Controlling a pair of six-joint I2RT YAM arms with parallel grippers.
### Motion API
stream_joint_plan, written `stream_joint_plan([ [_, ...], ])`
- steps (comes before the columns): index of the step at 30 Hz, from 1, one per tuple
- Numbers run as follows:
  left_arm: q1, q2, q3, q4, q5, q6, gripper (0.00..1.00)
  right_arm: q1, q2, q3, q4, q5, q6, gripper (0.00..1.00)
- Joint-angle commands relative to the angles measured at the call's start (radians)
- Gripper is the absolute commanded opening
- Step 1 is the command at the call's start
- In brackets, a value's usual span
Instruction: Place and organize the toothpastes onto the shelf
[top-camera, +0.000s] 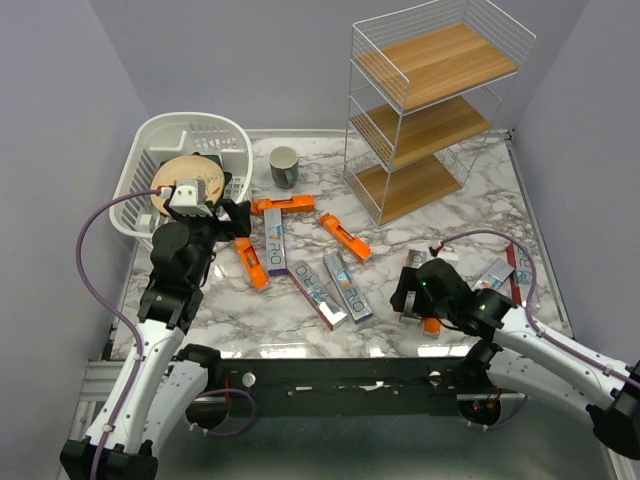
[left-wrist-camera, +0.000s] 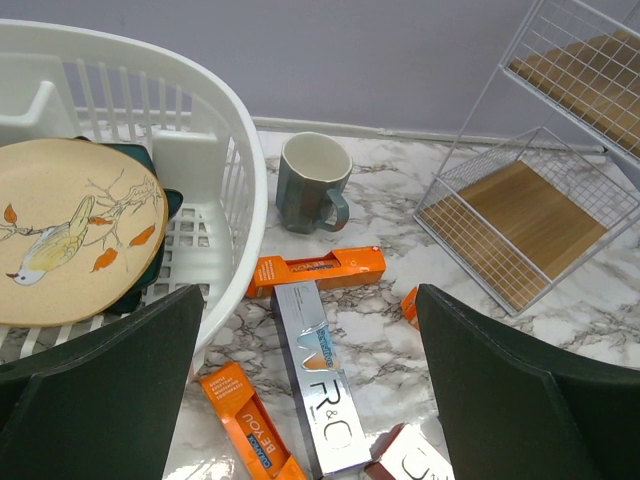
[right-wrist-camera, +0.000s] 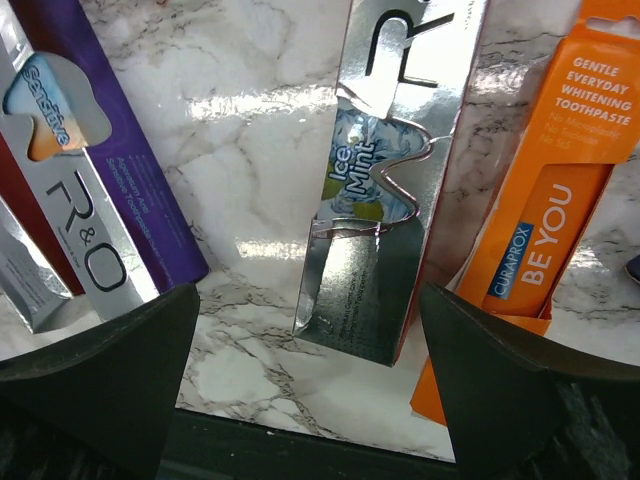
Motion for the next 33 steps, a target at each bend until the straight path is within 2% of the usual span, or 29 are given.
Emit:
stream_joint_plan([
  [1, 0.002, 0.002, -0.008, 0.041, 0.003, 0.013, 0.99, 0.176, 0.106, 0.054, -0.034, 0.287, 0.168, 1.0],
  [8, 0.002, 0.005, -0.008, 0.04, 0.002, 0.018, 0.99, 0.285, 0.243, 0.117, -0.034, 0.346, 0.208, 1.0],
  [13, 0.002, 0.008, -0.01, 0.04, 0.003, 0.018, 0.99, 0.288, 0.306, 0.113, -0.111, 0.374, 0.339, 1.0],
  [21, 0.001, 0.018, -0.008, 0.038, 0.008, 0.016, 0.99, 0.305, 0.324, 0.032, -0.076, 0.384, 0.425, 0.98],
  [33, 0.001, 0.028, -0.007, 0.037, 0.01, 0.016, 0.99, 0.338, 0.352, 0.067, -0.108, 0.443, 0.466, 0.92],
])
